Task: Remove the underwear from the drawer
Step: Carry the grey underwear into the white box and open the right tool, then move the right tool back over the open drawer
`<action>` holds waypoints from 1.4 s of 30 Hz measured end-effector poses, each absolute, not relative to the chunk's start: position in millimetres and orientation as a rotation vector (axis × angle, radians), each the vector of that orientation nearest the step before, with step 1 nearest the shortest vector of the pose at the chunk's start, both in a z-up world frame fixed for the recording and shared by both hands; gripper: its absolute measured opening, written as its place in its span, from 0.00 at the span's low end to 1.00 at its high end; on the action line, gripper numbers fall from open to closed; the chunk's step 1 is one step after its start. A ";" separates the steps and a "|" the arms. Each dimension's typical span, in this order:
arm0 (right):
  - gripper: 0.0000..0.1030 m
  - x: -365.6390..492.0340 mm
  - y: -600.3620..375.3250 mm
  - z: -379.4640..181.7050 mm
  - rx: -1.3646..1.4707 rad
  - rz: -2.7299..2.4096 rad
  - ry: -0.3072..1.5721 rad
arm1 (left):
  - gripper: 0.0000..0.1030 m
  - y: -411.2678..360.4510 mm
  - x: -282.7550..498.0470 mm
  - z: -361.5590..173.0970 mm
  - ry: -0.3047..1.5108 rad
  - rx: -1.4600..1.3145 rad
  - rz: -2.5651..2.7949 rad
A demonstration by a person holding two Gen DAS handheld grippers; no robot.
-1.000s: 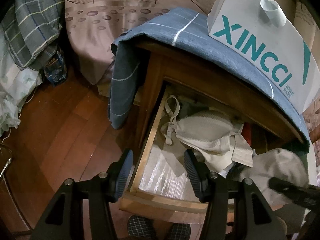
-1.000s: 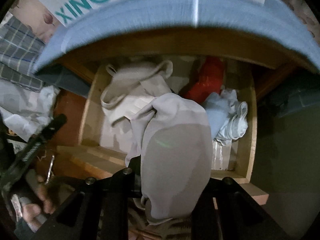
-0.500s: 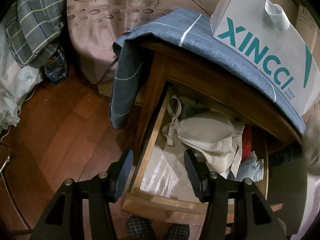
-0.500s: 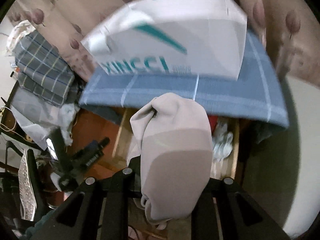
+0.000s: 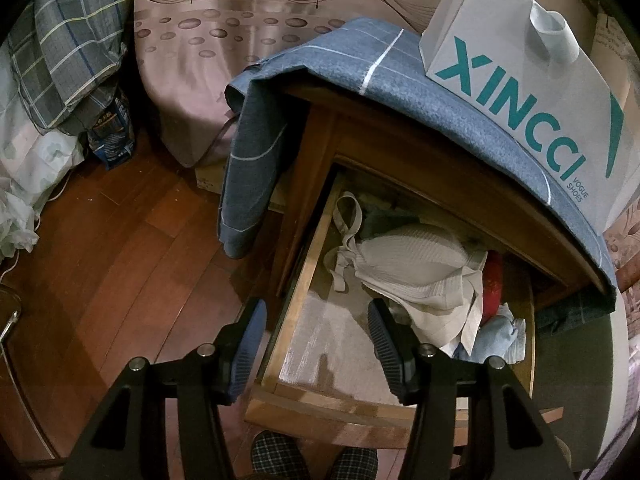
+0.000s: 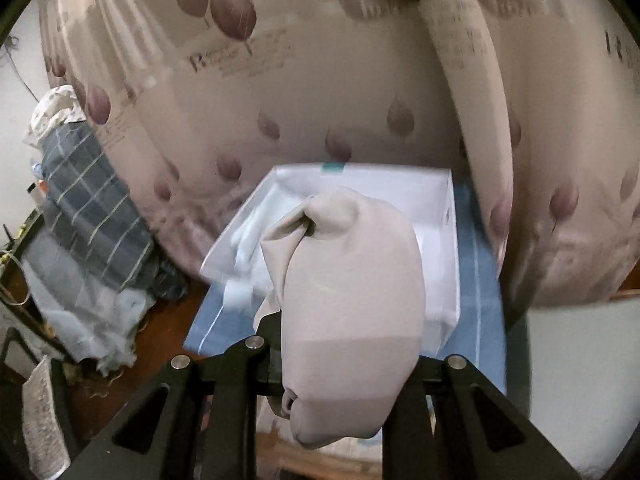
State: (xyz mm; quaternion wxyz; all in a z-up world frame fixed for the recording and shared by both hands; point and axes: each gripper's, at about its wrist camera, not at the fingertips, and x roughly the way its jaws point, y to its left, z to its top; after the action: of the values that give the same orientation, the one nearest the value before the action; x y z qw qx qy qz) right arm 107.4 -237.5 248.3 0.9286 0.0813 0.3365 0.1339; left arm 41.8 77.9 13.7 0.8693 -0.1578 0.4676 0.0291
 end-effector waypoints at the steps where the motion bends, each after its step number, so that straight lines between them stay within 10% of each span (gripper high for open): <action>1: 0.17 112.1 -239.6 252.6 0.165 0.269 0.685 | 0.53 77.9 41.9 13.6 0.978 -0.330 0.061; 25: 0.18 238.8 -232.4 150.4 0.123 0.128 0.885 | 0.53 74.1 44.4 11.3 0.976 -0.343 0.047; 42: 0.45 205.0 -246.0 176.4 0.135 0.165 0.832 | 0.53 73.0 44.7 9.1 0.981 -0.339 0.050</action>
State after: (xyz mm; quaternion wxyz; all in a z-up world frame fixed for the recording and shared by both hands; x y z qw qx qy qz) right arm 205.0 -246.0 176.4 0.9093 0.0653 0.4032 0.0800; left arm 44.7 73.0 9.1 0.8680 -0.1619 0.4687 0.0241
